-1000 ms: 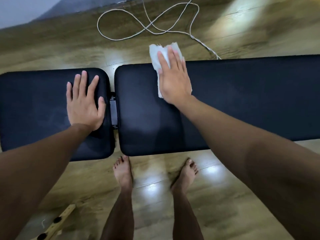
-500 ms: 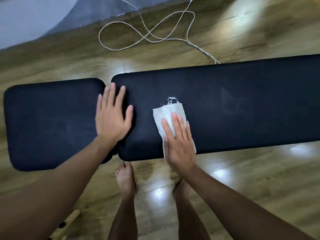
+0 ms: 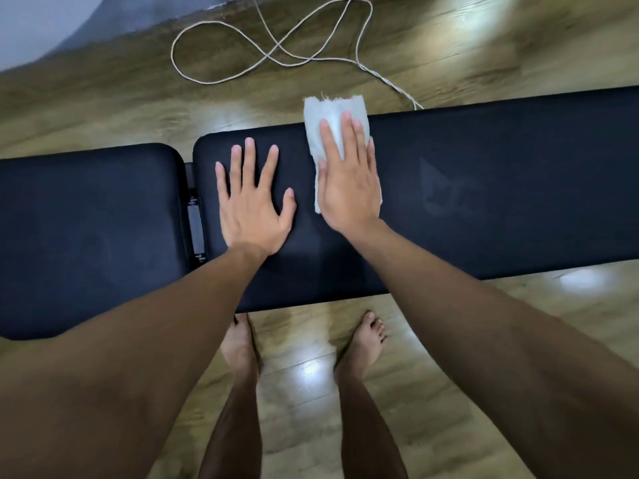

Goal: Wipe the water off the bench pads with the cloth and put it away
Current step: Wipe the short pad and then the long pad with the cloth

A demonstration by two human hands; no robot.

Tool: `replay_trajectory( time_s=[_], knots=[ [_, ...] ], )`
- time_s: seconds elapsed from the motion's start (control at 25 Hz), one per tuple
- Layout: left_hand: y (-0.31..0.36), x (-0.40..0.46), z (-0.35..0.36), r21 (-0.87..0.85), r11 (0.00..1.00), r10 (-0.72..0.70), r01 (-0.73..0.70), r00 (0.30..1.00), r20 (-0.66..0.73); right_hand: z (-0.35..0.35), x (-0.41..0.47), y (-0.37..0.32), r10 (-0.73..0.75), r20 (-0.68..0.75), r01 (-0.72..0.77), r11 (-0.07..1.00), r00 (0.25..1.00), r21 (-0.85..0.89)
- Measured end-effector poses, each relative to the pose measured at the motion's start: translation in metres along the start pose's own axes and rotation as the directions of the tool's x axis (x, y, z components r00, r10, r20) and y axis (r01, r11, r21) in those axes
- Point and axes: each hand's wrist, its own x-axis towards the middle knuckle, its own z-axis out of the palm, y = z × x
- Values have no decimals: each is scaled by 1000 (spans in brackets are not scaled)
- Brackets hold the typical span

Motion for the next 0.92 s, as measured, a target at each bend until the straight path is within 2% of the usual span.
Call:
replay_trajectory(
  time_s=[0.28, 0.4, 0.68, 0.8, 0.92],
  knots=[
    [3, -1, 0, -18, 1000, -16, 16, 1000, -12, 15, -146, 25, 5, 21, -5, 1000, 1000, -17],
    [3, -1, 2, -41, 999, -9, 8, 999, -38, 10, -123, 24, -22, 42, 23, 999, 999, -32],
    [3, 0, 2, -42, 999, -10, 8, 999, -50, -24, 30, 29, 65, 52, -64, 998, 997, -24],
    [4, 0, 2, -39, 999, -16, 14, 999, -50, -23, 27, 34, 42, 49, -40, 998, 998, -46],
    [3, -1, 3, -30, 999, -16, 14, 999, -47, -18, -24, 45, 40, 34, -39, 999, 999, -21]
  ],
)
